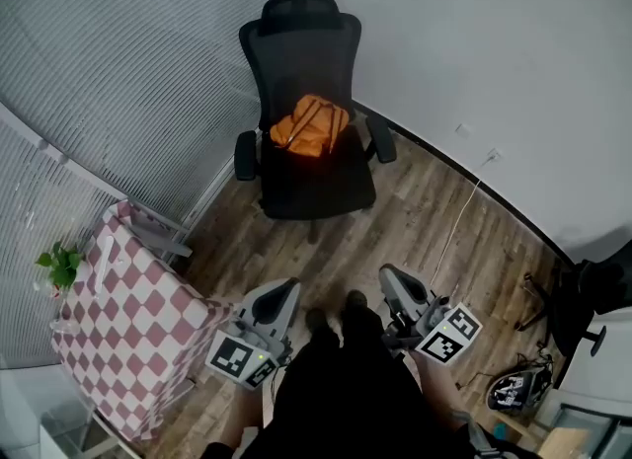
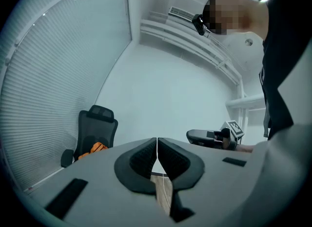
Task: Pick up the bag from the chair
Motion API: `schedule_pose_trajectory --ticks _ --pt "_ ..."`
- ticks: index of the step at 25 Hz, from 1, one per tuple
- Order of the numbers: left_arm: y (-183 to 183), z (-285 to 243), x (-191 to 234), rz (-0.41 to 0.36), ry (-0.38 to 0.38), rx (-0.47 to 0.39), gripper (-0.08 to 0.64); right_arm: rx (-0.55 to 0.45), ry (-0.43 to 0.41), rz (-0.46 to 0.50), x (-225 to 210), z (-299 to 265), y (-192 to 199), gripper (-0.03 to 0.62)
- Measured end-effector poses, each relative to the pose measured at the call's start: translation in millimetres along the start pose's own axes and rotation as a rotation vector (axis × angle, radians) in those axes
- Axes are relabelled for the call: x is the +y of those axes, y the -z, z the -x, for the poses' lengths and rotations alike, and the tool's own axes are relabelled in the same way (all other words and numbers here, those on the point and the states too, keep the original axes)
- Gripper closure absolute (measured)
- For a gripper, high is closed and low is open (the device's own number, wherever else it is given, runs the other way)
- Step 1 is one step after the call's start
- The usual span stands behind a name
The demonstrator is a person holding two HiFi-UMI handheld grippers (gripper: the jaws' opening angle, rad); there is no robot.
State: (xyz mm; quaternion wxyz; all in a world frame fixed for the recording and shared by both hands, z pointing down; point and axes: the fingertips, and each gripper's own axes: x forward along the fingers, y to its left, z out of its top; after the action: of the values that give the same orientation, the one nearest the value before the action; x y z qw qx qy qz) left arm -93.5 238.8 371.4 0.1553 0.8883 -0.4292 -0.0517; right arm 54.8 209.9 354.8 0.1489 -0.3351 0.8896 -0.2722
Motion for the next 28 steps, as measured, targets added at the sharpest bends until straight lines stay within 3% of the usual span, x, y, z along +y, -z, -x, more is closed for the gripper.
schedule_pose_trajectory --ticks 11,21,28 --pt "3 -40 18 0.009 -0.007 0.038 0.526 0.029 0.016 -0.035 -42 -23 -5 0.574" --pt "-41 -128 54 -0.038 -0.037 0.048 0.526 -0.012 -0.051 -0.067 -111 -96 -66 0.572" --pt "-58 -201 70 -0.024 -0.073 0.037 0.526 0.043 -0.072 -0.084 -175 -130 -94 0.572"
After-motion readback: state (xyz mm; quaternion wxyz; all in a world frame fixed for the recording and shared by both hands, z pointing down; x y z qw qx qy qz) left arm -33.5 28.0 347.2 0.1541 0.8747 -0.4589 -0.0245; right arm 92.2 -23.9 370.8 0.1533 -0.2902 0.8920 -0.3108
